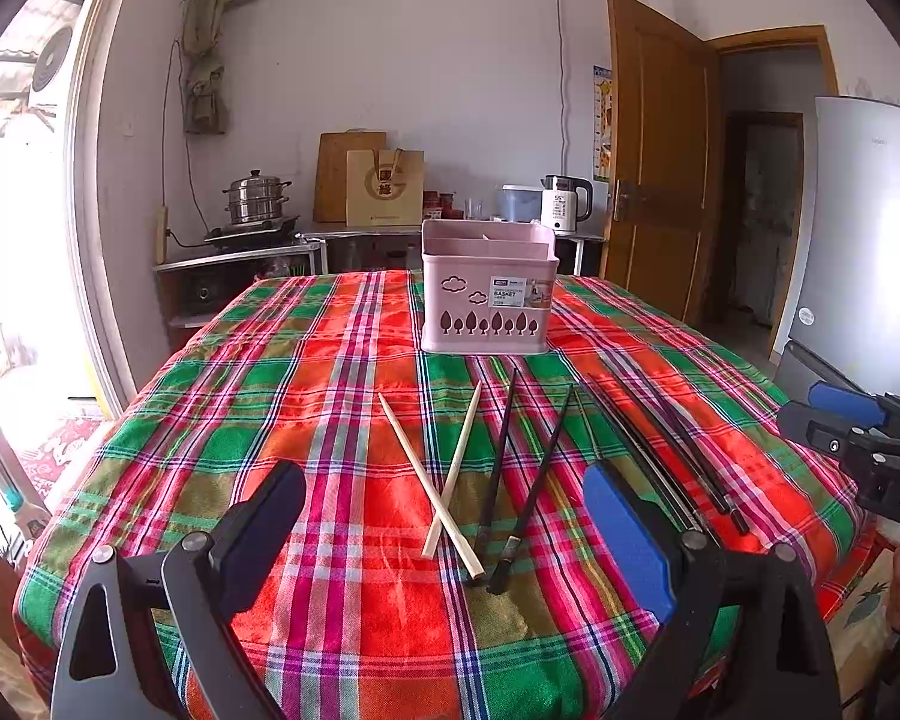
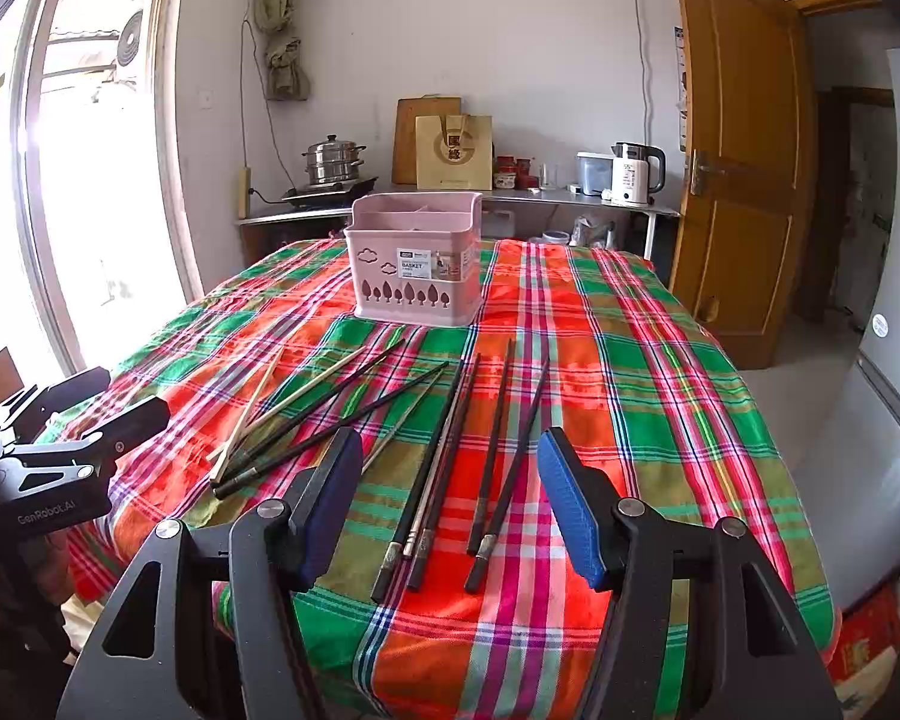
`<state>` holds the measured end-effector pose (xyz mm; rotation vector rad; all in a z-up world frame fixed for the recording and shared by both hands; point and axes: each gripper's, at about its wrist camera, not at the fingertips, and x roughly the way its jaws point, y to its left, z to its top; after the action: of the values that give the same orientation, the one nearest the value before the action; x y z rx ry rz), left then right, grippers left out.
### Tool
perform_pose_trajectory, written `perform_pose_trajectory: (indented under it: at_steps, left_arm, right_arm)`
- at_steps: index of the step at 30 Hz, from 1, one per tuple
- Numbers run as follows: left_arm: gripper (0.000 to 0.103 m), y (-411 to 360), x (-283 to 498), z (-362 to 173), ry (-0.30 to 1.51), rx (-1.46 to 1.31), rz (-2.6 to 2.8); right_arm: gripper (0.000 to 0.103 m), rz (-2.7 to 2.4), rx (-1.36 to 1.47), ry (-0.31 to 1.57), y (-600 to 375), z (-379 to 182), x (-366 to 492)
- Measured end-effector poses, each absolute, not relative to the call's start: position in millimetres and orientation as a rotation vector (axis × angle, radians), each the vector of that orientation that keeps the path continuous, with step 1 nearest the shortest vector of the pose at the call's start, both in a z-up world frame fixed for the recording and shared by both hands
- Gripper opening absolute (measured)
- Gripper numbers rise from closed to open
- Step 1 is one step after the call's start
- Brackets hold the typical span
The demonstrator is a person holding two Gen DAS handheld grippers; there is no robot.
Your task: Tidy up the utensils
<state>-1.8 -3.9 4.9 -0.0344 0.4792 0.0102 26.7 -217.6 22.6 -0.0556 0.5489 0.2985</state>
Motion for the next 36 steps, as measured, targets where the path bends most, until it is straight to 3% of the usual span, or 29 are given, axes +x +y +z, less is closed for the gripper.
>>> perform_pose_trajectory:
  at_steps: [36]
  left_arm:
    - [0.094,-8.1,-8.3,9.2,0.473,-0.035,-0.005]
  right_arm:
    - [0.061,0.301,-0.054,0.545,-216.2,23.5,26.2]
